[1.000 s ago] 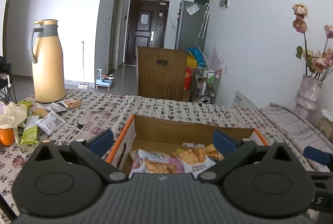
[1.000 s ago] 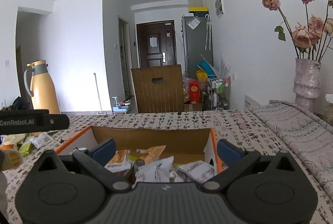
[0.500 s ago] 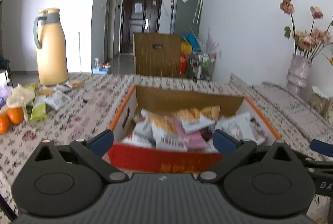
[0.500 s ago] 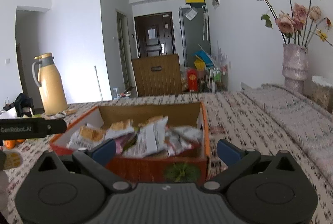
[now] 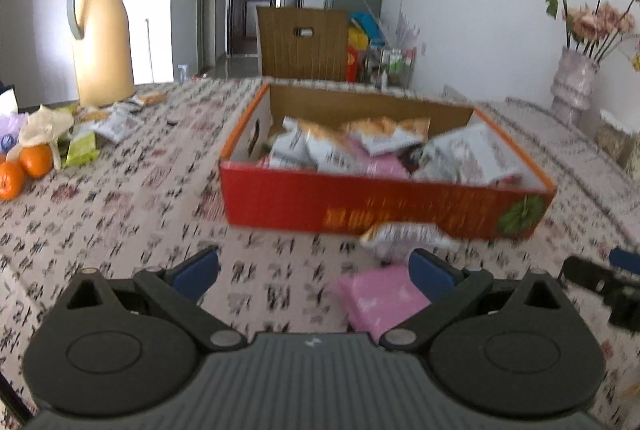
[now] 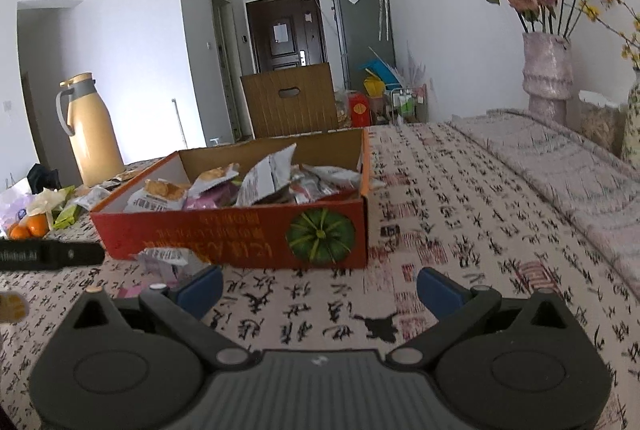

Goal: Organize snacks
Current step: 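Lift both tools out of the box and move back over the table, then grasp a pink packet with the left tool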

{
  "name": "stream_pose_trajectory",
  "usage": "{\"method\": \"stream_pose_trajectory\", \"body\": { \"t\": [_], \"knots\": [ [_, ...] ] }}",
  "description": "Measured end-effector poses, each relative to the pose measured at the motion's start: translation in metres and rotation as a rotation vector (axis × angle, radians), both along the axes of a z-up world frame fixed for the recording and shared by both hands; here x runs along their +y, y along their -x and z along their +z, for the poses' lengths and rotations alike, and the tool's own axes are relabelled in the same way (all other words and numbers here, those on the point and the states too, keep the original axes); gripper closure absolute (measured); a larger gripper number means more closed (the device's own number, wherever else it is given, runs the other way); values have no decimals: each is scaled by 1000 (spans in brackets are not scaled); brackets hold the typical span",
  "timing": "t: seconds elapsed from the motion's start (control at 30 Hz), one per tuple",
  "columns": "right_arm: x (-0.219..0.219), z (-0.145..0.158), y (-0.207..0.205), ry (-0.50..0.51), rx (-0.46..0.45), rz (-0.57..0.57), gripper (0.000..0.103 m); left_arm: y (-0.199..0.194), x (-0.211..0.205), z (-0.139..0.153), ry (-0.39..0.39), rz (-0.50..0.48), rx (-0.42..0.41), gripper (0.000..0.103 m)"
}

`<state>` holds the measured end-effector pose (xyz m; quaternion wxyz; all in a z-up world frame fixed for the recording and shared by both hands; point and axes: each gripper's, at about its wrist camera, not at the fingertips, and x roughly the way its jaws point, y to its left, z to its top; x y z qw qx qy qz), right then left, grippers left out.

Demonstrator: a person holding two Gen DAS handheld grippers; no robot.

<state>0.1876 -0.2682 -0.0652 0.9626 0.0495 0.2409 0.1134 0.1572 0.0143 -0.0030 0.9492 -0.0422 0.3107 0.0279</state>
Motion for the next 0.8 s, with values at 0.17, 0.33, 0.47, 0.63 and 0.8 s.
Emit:
{"method": "stream_pose_trajectory", "body": {
  "t": [0.17, 0.33, 0.47, 0.63, 0.8],
  "knots": [
    [-1, -5, 2, -8, 12, 5, 0, 6, 4, -12, 2, -7, 58, 0],
    [2, -6, 4, -11, 16, 18, 0, 6, -6, -16, -2, -41, 75, 0],
    [1, -6, 9, -12, 15, 15, 0, -2, -22, -17, -9, -70, 92, 0],
    [-8, -9, 12, -14, 19, -8, 0, -19, -44, -19, 12, -60, 142, 0],
    [-22, -11, 13, -26, 16, -45, 0, -38, -55, -22, 60, 1, 200, 0]
  ]
}}
